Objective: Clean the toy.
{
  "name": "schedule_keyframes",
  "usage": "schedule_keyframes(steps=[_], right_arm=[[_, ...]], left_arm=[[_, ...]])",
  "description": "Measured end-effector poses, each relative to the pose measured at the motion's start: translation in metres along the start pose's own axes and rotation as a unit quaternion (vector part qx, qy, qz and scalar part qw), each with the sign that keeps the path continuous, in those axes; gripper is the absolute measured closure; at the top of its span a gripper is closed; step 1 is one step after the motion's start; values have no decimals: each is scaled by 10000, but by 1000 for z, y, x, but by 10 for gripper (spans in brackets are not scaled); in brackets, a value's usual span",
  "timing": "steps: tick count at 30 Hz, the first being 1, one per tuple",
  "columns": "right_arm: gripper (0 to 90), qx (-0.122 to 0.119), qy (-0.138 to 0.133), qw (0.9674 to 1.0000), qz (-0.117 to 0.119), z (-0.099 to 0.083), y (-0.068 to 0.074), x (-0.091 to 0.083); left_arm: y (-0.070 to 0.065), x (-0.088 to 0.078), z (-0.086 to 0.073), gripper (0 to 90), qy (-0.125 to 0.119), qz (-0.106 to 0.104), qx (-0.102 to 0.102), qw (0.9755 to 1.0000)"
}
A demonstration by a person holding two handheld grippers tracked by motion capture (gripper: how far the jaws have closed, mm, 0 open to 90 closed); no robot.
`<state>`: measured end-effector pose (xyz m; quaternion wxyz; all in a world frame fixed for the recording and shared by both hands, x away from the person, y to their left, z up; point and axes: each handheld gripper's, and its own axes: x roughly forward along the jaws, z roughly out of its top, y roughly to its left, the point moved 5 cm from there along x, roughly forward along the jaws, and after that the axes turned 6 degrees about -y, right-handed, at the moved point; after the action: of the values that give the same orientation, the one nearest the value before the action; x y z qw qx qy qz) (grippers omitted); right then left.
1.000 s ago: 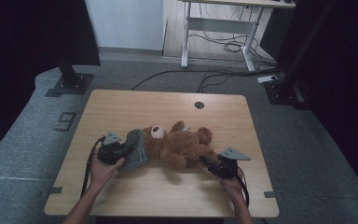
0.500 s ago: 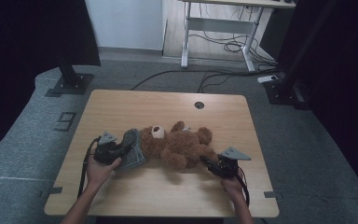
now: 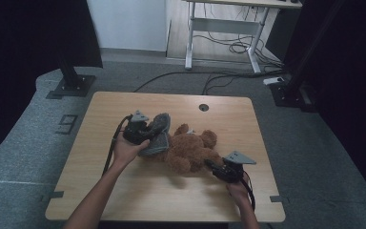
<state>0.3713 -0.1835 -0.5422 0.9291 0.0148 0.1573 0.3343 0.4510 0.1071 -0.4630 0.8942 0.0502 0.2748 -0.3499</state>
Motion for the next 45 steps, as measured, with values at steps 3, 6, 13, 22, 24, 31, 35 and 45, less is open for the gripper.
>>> schedule_keyframes(steps=[3,6,13,22,24,31,35,45], right_arm=[[581,-65,-1,10000,-8,0,1,0],[546,-77,2,10000,-12,0,2,0],[384,22,-93,9999,-30,7,7,-8],[276,156,-255,9995,-38,48,12,-10],[269,128,-192,9997,-29,52,12,-5],[190,243,822,9961,197,47,21,47],[169,514,896,9938,421,32,23,52],[347,300,1121,9923,421,11,33,58]], left_arm=[[4,6,-6,731,38,-105,-163,9998],[6,4,-16,742,-6,-239,-317,9992],[9,-7,-36,757,-150,-482,-578,9971],[2,-13,-44,759,-249,-459,-508,9973],[1,-14,-45,759,-263,-462,-518,9972],[-1,-18,-50,760,-290,-474,-497,9972],[-3,-22,-54,760,-298,-538,-483,9969],[-7,-25,-58,759,-307,-577,-516,9965]])
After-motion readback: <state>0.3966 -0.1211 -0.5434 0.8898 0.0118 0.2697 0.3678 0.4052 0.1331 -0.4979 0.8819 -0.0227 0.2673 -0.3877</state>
